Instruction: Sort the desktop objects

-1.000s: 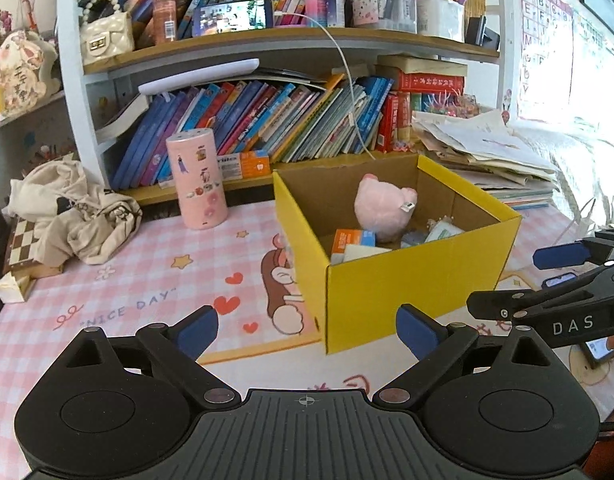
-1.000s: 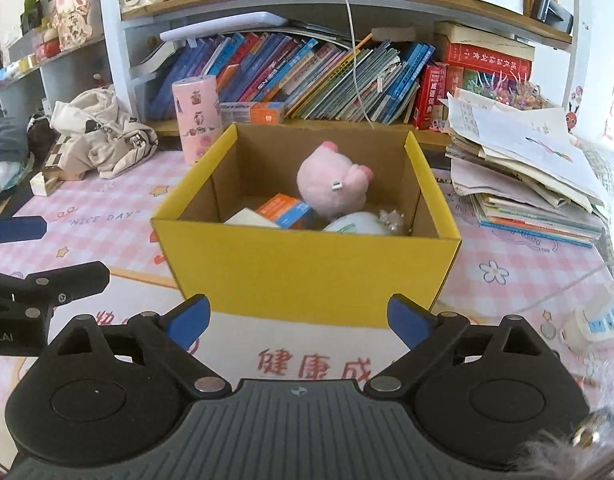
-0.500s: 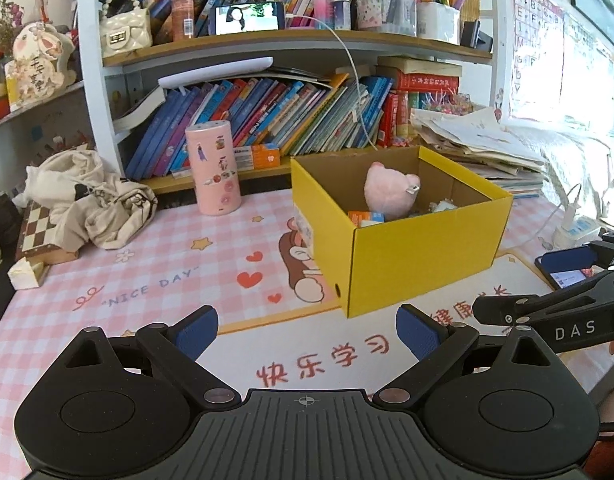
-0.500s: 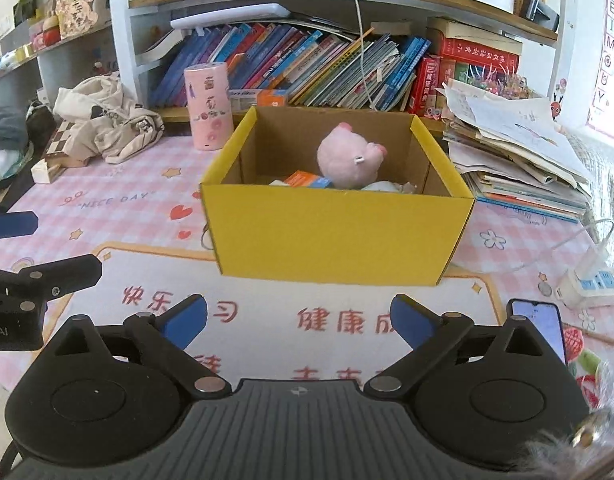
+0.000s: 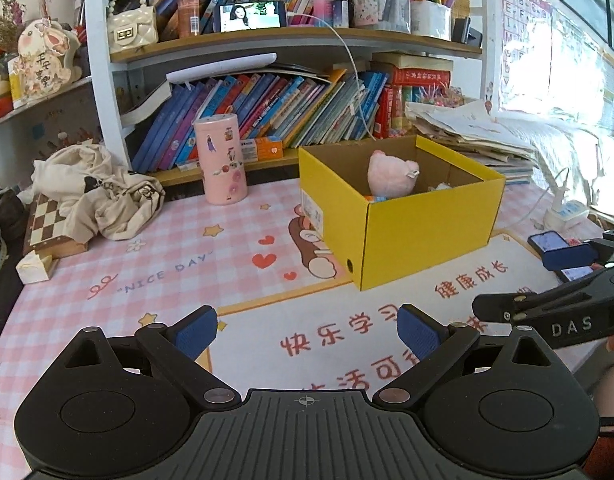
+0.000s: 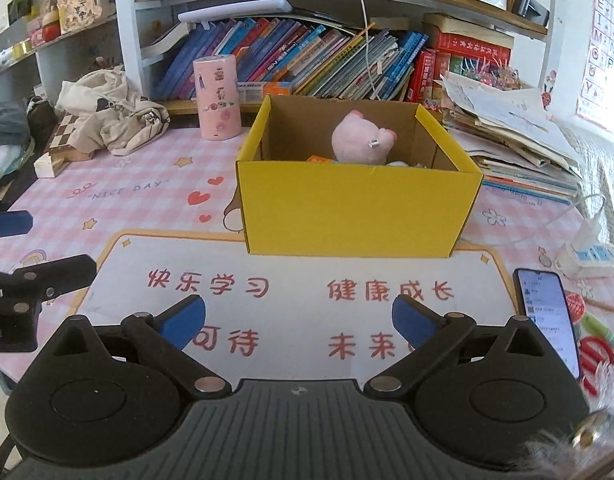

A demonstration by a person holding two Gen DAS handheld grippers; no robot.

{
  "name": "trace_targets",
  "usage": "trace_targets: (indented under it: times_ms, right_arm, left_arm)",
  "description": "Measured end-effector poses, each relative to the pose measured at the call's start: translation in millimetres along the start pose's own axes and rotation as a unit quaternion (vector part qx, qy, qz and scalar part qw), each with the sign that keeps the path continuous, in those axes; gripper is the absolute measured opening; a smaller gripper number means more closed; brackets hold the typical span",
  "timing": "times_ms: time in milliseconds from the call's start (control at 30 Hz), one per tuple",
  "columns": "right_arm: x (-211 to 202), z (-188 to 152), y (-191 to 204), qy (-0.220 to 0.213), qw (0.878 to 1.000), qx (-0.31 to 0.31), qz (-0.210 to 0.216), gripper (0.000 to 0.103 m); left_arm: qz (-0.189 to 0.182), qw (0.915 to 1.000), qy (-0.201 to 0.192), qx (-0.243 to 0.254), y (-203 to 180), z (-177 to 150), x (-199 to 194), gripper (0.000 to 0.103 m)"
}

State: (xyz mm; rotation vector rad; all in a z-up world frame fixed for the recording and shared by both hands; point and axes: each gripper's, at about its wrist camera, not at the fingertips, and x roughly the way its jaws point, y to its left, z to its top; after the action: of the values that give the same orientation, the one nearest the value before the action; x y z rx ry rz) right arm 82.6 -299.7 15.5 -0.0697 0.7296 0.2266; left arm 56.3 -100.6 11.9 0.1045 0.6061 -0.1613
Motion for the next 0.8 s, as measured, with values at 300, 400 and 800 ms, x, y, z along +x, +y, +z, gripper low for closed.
trace_targets:
  times_ms: [300, 400, 800]
  right_arm:
    - [-2, -13, 28, 0.005, 1.0, -0.005, 0.003, 0.101]
    - [-2, -17, 33, 0.01, 1.0, -0.003, 0.002, 0.101]
    - [-6, -21, 46, 0.014, 1.0, -0.008, -0.007, 0.101]
  left_arm:
    - [0.002, 0.9999, 0.011, -0.012, 21, -17, -12, 0.098]
    - [-0.002, 0.9998, 0.014, -0.012, 25, -20, -13, 0.098]
    - [-0.015, 0.9998, 0.012, -0.011, 35, -27, -17, 0.098]
